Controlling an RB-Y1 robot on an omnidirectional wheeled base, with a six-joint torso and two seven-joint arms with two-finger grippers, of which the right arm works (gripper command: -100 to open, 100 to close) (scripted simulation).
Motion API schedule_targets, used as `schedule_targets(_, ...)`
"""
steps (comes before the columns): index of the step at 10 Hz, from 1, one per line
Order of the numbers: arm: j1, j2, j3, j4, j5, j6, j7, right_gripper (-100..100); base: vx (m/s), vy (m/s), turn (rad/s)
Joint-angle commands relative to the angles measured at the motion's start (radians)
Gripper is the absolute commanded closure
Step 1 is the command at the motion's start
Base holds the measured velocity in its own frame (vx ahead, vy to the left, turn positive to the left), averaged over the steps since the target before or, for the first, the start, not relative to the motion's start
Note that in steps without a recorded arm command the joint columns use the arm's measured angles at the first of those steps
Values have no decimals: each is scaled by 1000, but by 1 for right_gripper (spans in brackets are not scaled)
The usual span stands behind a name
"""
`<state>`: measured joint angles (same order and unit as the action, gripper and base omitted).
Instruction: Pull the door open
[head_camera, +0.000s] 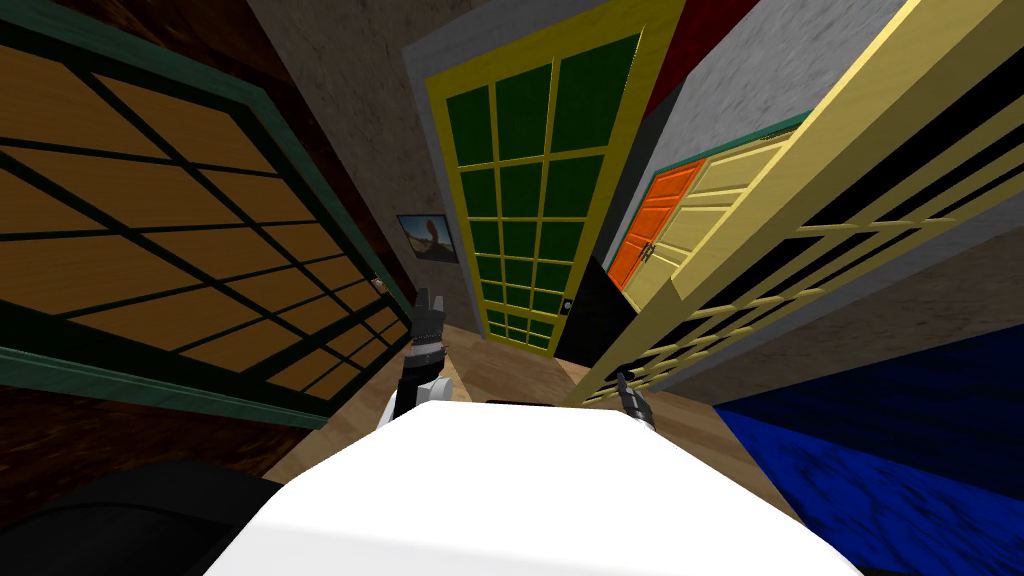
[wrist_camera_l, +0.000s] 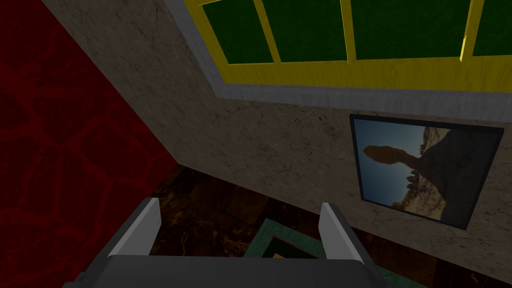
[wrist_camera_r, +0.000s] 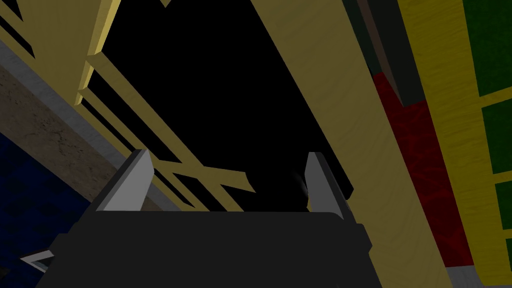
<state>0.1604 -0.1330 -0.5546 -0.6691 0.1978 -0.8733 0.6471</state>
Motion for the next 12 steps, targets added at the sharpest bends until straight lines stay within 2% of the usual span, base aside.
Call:
schedule_targets(1,3,-27,-14,-23,-25,11,-29,100,-4,7,37)
schedule_targets(3,3,-27,-14,-23,-25,11,-29,100,-9,3,6)
schedule_targets(4,12,-32,2,-32,-49,10,-74,100,-15,-1,71)
schedule_targets(6,12,-32,2,-21,-49,10,-74,100,-7,-12,20)
schedule_targets(8,22,-37,19,-41,-73,8,-119,100,-13,6,29)
schedule_targets(9,22,-37,19,-41,-73,8,-119,100,4,-10,19)
schedule_targets(10,22,-37,19,-10,-73,8,-119,100,24,-5,-4)
schedule_targets(12,22,-37,19,13,-73,8,-119,100,2,1,2)
